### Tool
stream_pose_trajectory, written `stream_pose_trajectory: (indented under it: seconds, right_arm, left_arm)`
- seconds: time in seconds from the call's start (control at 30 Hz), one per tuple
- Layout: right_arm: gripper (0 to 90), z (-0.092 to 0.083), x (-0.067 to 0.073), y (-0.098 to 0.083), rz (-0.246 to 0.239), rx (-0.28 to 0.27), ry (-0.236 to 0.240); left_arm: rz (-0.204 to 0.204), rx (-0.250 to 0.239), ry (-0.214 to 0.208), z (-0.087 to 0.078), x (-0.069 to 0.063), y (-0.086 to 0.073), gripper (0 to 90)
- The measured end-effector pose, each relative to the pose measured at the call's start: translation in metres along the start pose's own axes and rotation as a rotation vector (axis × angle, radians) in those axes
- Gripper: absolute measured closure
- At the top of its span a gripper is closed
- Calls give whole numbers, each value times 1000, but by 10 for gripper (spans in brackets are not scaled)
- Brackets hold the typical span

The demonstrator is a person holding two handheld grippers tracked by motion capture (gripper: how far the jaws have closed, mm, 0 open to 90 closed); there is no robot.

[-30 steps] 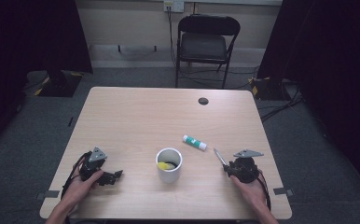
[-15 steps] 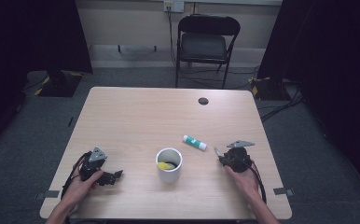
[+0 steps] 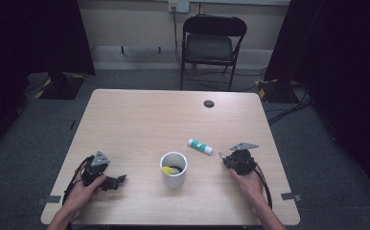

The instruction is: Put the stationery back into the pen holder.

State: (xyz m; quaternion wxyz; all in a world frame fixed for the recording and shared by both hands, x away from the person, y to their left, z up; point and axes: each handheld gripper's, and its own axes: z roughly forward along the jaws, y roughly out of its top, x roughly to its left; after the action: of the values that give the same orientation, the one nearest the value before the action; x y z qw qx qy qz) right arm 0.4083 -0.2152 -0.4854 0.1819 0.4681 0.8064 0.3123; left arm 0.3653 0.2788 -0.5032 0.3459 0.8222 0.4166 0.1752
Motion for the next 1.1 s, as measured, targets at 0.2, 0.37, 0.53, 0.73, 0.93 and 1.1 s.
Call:
stream_pose_trajectory:
  seconds: [0.2, 0.37, 0.53, 0.73, 0.93, 1.1]
  right_arm:
    - [786, -7, 8, -3, -37, 29, 31]
    - [787, -10, 11, -6, -65, 33, 49]
    - [801, -10, 12, -6, -66, 34, 55]
    - [804, -11, 13, -5, -53, 43, 70]
    - [804, -23, 12, -2, -51, -22, 110]
    - [805, -34, 12, 0, -45, -105, 171]
  left_arm:
    - [-1, 0, 0, 0, 0, 0, 0]
    - [-1, 0, 0, 0, 0, 0, 0]
    - [1, 3, -3, 0, 1, 0, 0]
    - [4, 9, -3, 1, 1, 1, 0]
    - [8, 6, -2, 1, 2, 1, 0]
    - [9, 6, -2, 1, 2, 1, 0]
